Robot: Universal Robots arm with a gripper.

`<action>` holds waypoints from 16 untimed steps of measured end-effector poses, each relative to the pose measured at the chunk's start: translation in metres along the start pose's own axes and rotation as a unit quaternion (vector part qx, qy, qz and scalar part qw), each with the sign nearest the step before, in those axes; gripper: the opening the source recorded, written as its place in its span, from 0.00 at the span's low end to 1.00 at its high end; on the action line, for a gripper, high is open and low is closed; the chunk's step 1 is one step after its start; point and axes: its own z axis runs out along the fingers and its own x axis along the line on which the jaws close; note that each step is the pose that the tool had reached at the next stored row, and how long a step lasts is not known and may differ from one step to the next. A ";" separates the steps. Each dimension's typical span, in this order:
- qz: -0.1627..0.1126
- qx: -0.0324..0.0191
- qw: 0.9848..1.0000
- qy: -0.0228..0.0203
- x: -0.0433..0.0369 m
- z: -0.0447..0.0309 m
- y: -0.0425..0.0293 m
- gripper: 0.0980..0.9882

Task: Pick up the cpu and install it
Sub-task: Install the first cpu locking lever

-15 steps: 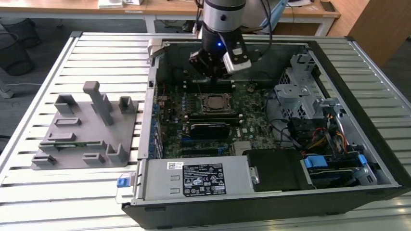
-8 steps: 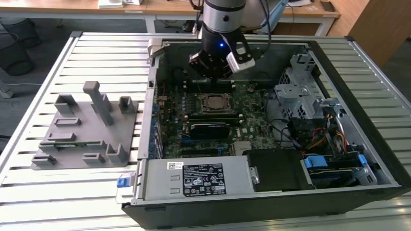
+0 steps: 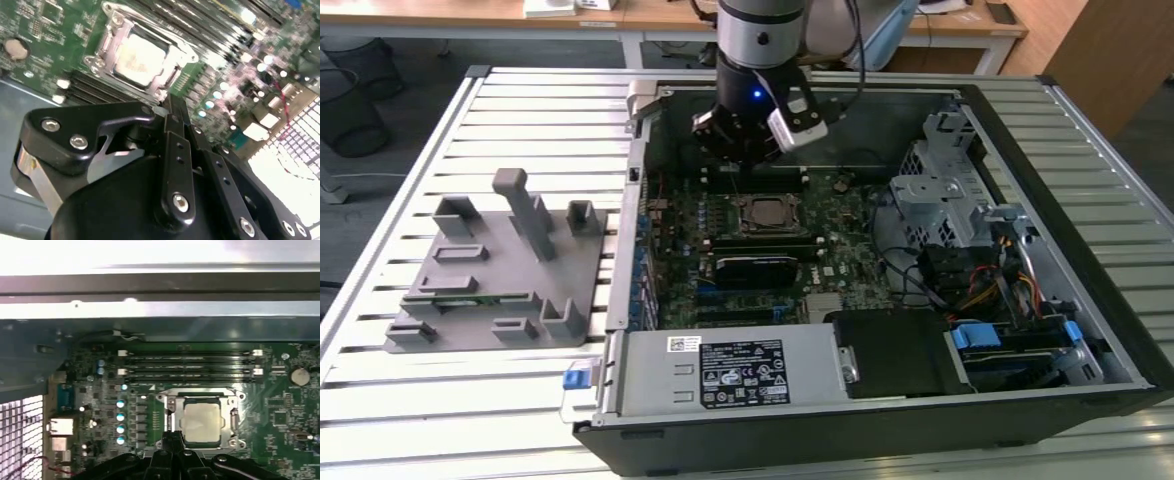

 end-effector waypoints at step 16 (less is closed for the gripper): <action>-0.001 0.000 1.000 -0.010 0.0289 0.0013 0.0107 0.01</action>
